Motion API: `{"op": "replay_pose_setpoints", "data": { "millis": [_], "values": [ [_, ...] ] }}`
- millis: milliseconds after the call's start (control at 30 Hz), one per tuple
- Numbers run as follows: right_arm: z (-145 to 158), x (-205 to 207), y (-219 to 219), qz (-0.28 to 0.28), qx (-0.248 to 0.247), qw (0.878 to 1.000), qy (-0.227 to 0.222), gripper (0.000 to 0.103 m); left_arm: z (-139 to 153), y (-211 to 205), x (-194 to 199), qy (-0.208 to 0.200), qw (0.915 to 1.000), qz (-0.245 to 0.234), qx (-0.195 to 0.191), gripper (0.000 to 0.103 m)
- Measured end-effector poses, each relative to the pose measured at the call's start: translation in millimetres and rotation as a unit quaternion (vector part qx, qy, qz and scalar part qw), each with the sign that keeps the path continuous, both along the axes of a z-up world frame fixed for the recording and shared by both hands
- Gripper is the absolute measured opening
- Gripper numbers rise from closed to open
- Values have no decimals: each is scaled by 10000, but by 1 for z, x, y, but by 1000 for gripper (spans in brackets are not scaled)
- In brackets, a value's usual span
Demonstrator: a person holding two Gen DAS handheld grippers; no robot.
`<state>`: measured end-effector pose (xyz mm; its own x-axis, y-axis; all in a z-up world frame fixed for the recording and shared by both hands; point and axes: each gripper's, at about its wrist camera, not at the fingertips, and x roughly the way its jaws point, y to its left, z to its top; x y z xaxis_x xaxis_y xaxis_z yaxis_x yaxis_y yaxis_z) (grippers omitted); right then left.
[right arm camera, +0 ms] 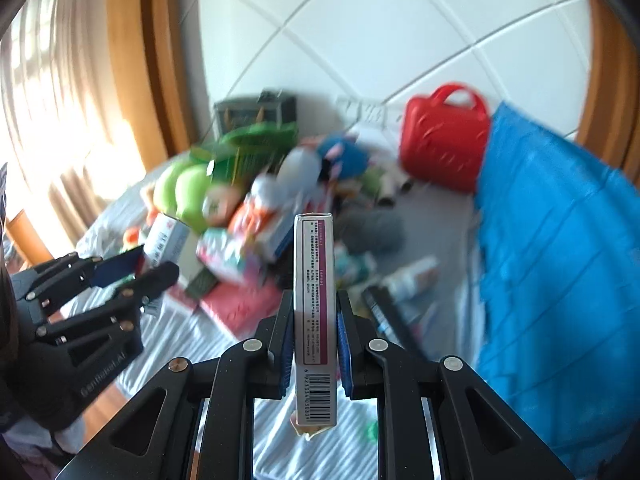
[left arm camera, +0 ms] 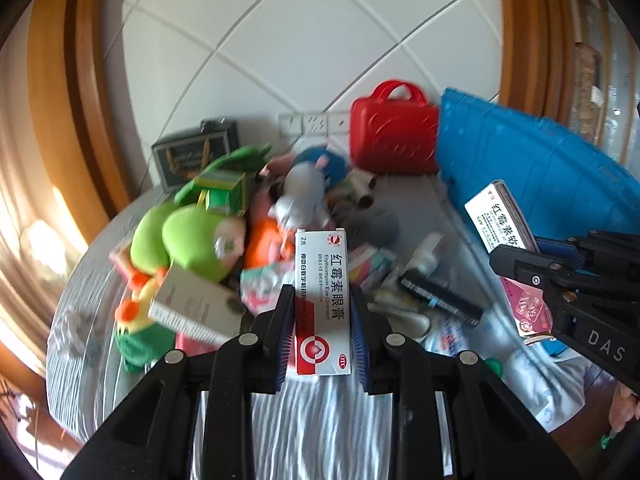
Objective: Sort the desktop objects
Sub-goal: 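Lift both held medicine boxes and carry them over the blue bin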
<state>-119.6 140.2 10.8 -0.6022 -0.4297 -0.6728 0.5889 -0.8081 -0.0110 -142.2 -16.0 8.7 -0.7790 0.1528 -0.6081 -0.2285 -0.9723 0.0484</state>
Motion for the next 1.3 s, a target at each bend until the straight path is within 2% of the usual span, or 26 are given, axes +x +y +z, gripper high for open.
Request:
{"op": "replay_pose_setpoints", "data": {
  "millis": [267, 433, 533, 700, 800, 867, 1000, 1100, 1200, 1300],
  "values": [
    [59, 10, 47, -862, -37, 9933, 772, 18, 54, 59, 6, 590, 9947, -817, 211, 26],
    [97, 9, 98, -1255, -170, 9855, 1130, 18, 86, 113, 15, 786, 9893, -1201, 249, 26],
    [121, -3, 138, -1452, -216, 9806, 1298, 18, 114, 153, 17, 751, 9863, -1410, 403, 26],
    [160, -47, 218, -1717, -158, 9745, 1437, 18, 163, 238, 5, 562, 9805, -1743, 714, 26],
    [174, -95, 273, -1816, -88, 9759, 1209, 18, 183, 302, -11, 441, 9803, -1813, 642, 26],
    [175, -135, 302, -1874, 5, 9779, 924, 18, 188, 345, -31, 167, 9813, -1820, 607, 26],
    [149, -205, 337, -1833, 332, 9823, 188, 18, 163, 417, -82, -715, 9826, -1674, 376, 26],
    [101, -258, 347, -1767, 701, 9801, -578, 18, 118, 464, -117, -1501, 9771, -1506, -115, 26],
    [40, -291, 353, -1754, 887, 9694, -1468, 18, 63, 492, -142, -2304, 9621, -1334, -590, 26],
    [-37, -310, 354, -1603, 1603, 9461, -2314, 18, 15, 504, -154, -2889, 9448, -1205, -973, 26]
  ]
}}
